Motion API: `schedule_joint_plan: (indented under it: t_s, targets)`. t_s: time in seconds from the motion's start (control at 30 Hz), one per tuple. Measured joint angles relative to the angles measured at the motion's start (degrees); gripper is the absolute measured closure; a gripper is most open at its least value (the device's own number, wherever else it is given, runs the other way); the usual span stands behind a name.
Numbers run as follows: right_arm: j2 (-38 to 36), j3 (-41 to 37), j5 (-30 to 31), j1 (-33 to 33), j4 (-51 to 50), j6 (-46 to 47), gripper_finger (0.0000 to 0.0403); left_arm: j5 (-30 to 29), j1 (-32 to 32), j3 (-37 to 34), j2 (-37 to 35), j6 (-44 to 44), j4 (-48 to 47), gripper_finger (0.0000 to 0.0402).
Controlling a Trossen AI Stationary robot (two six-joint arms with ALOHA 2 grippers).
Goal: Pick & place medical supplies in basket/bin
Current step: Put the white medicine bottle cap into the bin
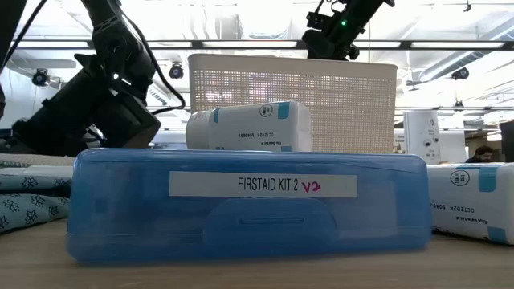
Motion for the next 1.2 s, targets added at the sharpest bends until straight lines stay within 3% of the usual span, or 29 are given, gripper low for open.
schedule_joint_plan:
  t_s: [0.1, 0.33, 0.83, 1.07, 1.2]
  targets:
    - [0.0, -0.1, 0.0, -0.2, 0.1, 0.2, 0.0074, 1.1, 0.0, -0.2, 0.0, -0.5, -2.7, 0.0396]
    - [0.0, -0.5, 0.0, -0.4, 0.5, 0.2, 0.0074, 10.5, -0.3, -0.6, -0.7, -0.7, -2.8, 0.0396]
    - [0.0, -0.7, 0.0, -0.9, 0.9, 0.0, 0.0074, 10.7, -2.0, -1.7, -0.9, -4.1, -4.7, 0.0396]
    - [0.0, -0.7, 0.0, -1.7, 1.1, 0.0, 0.0074, 8.8, -2.0, -2.1, -1.2, 2.3, -4.1, 0.0393]
    - [0.0, -0.7, 0.0, -1.8, 1.1, 0.2, 0.0074, 8.8, -2.0, -2.1, -1.2, 2.5, -3.4, 0.0369]
